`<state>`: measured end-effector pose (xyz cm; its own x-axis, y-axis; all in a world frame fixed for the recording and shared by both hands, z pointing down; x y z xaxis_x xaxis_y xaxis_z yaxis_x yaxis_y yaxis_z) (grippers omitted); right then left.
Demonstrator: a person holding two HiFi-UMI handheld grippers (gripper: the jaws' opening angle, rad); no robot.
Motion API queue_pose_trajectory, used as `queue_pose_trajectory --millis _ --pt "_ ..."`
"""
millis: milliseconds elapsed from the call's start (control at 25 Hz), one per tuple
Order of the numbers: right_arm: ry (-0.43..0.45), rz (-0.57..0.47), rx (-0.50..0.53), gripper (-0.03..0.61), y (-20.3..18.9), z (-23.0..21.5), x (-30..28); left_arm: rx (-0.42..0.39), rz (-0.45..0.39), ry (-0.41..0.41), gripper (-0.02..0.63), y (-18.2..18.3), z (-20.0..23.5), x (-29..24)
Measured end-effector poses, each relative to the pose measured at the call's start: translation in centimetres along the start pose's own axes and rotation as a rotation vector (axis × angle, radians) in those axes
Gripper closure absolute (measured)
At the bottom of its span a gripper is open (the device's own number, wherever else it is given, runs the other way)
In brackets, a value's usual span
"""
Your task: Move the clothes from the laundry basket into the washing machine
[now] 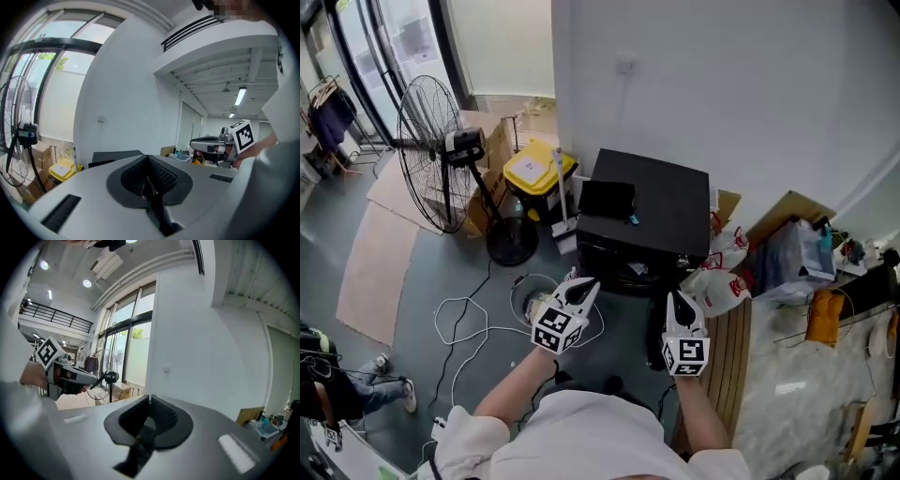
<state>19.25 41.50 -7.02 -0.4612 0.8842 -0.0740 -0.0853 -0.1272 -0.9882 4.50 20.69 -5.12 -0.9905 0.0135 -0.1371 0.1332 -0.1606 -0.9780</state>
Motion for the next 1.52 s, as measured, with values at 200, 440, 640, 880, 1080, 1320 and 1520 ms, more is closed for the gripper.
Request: queue_pose_trajectory --millis 200,440,640,880,1080,1320,1520 --pt "0.014 -0.040 -0.002 0.568 2.6 -1.2 2.2 -0.003 -0.062 0.023 0.607 3.2 -0.8 1.8" --pt "0.024 -0.085 -0.031 0.568 5.3 -2.4 3.4 0.000 -0.122 0.056 0.607 5.4 -1.1 3.5" --pt "0.032 -0.096 -0.017 0.568 5.9 -2.2 4.1 0.015 -0.168 0.088 0.607 5.5 -0.4 5.0" --pt "0.027 -0.094 -0.018 0.568 5.7 -2.2 4.8 -0.018 -0.165 0.068 0.607 5.5 -0.7 5.7" --pt "0.017 -0.088 -0.037 0.568 5.6 -2.0 5.4 -0.020 -0.138 0.061 0.607 5.1 -1.1 5.7" --pt "0.009 -0.092 -0.054 0.568 5.4 -1.4 5.6 -0.024 -0.138 0.052 0.607 5.2 -1.1 5.7" --pt "0.009 -0.089 -0.051 0.568 5.3 -1.2 5.5 -0.012 -0.144 0.047 0.607 5.2 -1.1 5.7"
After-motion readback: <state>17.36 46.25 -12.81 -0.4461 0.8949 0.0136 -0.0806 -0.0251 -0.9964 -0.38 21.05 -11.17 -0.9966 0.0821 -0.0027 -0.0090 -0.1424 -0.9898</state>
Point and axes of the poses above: the fingertips, and each gripper's own axes: x backward along the fingers, z to its left, y out of its top, the point moved 7 cm from there along x, backward along the fingers, and after that the axes turned 4 degrees about -z, right-handed, at the moved point
